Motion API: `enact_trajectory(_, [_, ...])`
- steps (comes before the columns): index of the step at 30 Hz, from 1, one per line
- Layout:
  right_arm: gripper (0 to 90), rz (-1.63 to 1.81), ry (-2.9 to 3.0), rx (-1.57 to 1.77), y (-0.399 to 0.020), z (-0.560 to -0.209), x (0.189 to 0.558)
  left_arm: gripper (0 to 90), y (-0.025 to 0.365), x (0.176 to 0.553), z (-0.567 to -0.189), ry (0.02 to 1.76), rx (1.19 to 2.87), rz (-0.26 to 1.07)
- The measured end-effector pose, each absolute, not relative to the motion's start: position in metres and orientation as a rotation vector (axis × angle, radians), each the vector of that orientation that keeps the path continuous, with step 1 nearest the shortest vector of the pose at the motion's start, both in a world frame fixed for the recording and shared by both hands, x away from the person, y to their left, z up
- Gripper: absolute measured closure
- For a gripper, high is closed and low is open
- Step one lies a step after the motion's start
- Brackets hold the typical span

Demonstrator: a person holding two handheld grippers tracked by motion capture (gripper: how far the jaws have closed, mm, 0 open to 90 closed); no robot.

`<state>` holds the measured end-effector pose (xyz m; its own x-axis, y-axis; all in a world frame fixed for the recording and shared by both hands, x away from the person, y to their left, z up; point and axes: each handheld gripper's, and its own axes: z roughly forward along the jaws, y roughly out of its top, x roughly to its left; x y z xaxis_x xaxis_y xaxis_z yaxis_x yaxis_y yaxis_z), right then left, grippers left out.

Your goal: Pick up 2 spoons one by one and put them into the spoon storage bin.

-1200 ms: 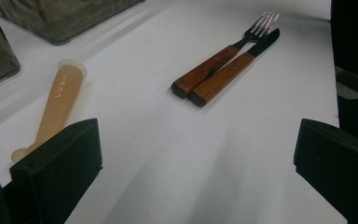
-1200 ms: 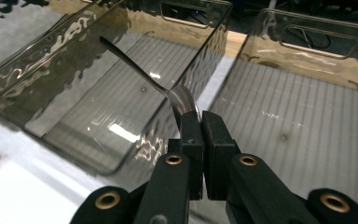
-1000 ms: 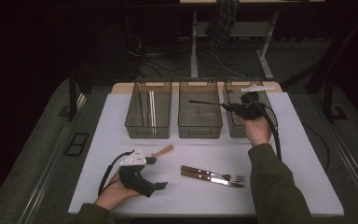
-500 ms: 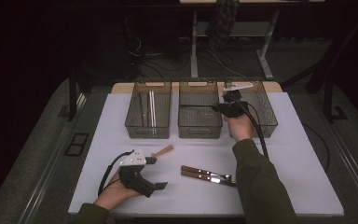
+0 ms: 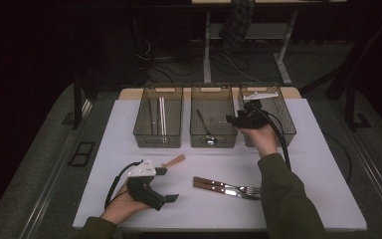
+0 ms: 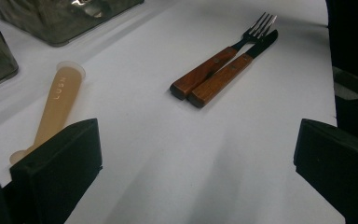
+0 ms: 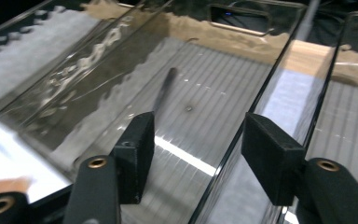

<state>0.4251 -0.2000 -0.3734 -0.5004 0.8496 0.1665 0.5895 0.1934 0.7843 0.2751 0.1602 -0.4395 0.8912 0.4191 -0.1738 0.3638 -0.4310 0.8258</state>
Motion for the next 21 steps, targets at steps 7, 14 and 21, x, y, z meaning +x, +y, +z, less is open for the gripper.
enact_trajectory(7, [31.7, 1.219, 2.198, 1.325, -0.22, -0.379, 0.407, 0.0, 0.161, 0.276, -0.44, 0.574, 2.061, 0.073])
enact_trajectory(14, [18.5, 1.348, 2.197, 1.253, -0.237, -0.381, 0.383, 0.0, 0.162, 0.277, -0.44, 0.583, 2.062, 0.076])
enact_trajectory(21, [17.5, 1.332, 2.203, 1.221, -0.25, -0.393, 0.354, 0.0, 0.163, 0.278, -0.441, 0.594, 2.062, 0.082])
